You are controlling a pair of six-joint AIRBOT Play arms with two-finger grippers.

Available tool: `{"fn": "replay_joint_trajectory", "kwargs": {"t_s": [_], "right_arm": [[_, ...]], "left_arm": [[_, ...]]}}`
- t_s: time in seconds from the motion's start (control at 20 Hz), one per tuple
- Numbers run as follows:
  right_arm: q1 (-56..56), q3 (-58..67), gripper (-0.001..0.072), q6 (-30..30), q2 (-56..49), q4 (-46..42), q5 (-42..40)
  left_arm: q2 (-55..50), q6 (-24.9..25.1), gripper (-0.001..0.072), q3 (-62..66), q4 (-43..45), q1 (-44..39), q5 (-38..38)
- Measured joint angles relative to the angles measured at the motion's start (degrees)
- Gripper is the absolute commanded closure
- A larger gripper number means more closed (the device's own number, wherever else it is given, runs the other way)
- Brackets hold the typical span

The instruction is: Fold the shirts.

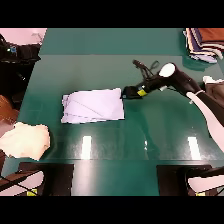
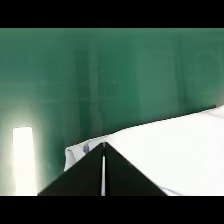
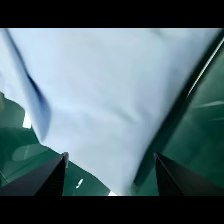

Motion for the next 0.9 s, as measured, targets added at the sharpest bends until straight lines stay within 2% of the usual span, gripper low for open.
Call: {"fn": "replay_joint_trajectory", "kwargs": {"t_s": [0.35, 0.45, 0.5, 0.65, 0.7, 0.75, 0.9], "right_arm": [[-0.07, -6.64, 0.0092, 0.26, -5.46, 12.96, -4.24], [1.84, -6.86, 0.0159, 0.0, -7.23, 16.98, -5.4], [2.64, -6.69, 0.0168, 0.0, -8.02, 17.99, -5.79], [5.09, -4.28, 0.043, -0.09, -10.25, 19.21, -7.91], [5.7, -3.17, 0.0586, -0.13, -10.71, 19.23, -9.22], [6.21, -1.79, 0.0699, -0.15, -11.04, 19.45, -10.23], [6.73, 2.62, 0.0701, -0.33, -11.45, 20.06, -12.15]], "left_arm": [[-0.02, 0.0, 0.0683, -0.13, -2.47, 0.0, 0.17], [-0.02, 0.0, 0.0683, -0.13, -2.69, 0.0, 0.24], [-0.02, 0.0, 0.0683, -0.13, -2.99, 0.0, 0.31], [-0.02, 0.0, 0.0683, -0.13, -4.55, 0.0, 0.63], [-0.02, 0.0, 0.0684, -0.13, -5.18, -0.02, 0.68], [0.0, 0.04, 0.0684, -0.13, -5.6, -0.26, 0.83], [-0.02, 0.85, 0.0684, -0.2, -6.49, -2.6, 1.53]]}}
